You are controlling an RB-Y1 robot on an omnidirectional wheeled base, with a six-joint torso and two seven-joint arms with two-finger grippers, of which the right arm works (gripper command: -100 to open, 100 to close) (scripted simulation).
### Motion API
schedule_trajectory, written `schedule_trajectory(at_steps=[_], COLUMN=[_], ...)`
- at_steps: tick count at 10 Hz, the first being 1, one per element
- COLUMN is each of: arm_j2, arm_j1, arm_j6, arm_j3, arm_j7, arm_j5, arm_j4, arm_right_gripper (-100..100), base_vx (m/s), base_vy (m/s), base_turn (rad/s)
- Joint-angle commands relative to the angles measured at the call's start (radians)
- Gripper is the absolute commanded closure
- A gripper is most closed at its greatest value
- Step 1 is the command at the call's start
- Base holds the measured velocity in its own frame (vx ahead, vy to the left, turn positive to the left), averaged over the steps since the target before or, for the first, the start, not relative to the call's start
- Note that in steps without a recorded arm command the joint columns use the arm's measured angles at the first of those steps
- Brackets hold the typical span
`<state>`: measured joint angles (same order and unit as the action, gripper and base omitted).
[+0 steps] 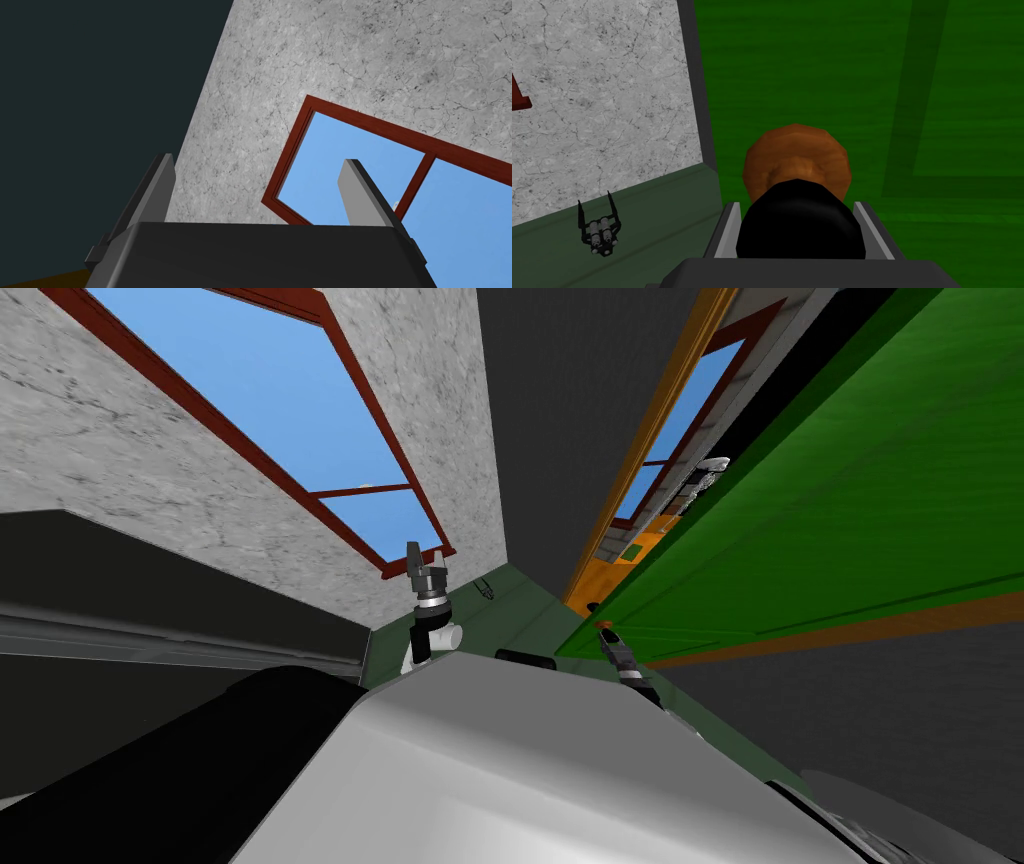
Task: Pull the door open
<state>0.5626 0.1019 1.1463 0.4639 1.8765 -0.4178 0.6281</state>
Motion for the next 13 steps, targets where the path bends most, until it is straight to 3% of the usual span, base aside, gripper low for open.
schedule_trajectory(at_steps=[1, 11, 13], arm_j2=[0.0, 0.026, 0.022], arm_j1=[0.0, 0.031, 0.027], arm_j6=[0.0, 0.122, 0.121], arm_j3=[0.0, 0.03, 0.036], arm_j7=[0.0, 0.047, 0.049], arm_j5=[0.0, 0.016, 0.018], arm_j4=[0.0, -0.069, -0.079], arm_right_gripper=[100, 100, 100], base_vx=[-0.09, -0.195, -0.096], base_vy=[-0.035, -0.079, -0.035], base_turn=[0.034, 0.16, 0.087])
